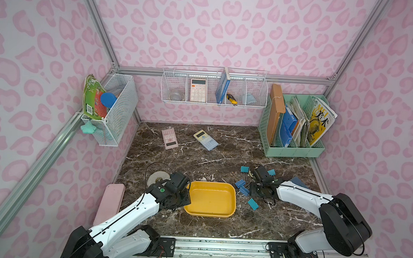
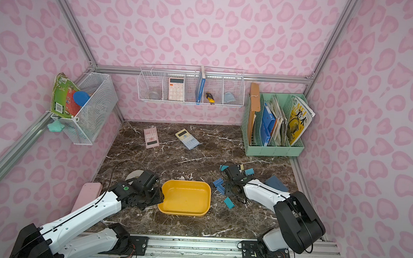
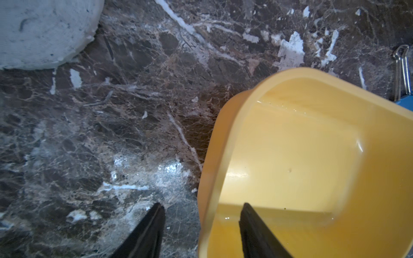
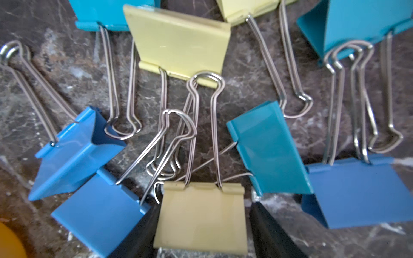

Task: Put the binder clips in the storage box
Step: Pick up the binder clip at the center of the board.

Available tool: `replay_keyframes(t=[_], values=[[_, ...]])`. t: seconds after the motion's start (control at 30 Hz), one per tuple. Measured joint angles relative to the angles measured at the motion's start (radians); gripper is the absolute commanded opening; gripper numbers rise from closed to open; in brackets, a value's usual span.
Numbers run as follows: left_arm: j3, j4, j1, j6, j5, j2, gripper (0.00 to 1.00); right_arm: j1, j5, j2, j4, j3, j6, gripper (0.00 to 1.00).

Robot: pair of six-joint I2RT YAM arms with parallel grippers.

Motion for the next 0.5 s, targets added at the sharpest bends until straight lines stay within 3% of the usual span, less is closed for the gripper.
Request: replay_keyframes(t=[0.1,0.5], values=[[-0.003,0.000,0.002,0.000,0.000,0.000,0.58,-0.002,0.007,0.000,0.001,-0.001,0.000,0.54],[-0.003,0.000,0.004,0.000,-0.008,0.008,0.58,0.026,0.051,-0.152,-0.098,0.055,0.004,0.50]])
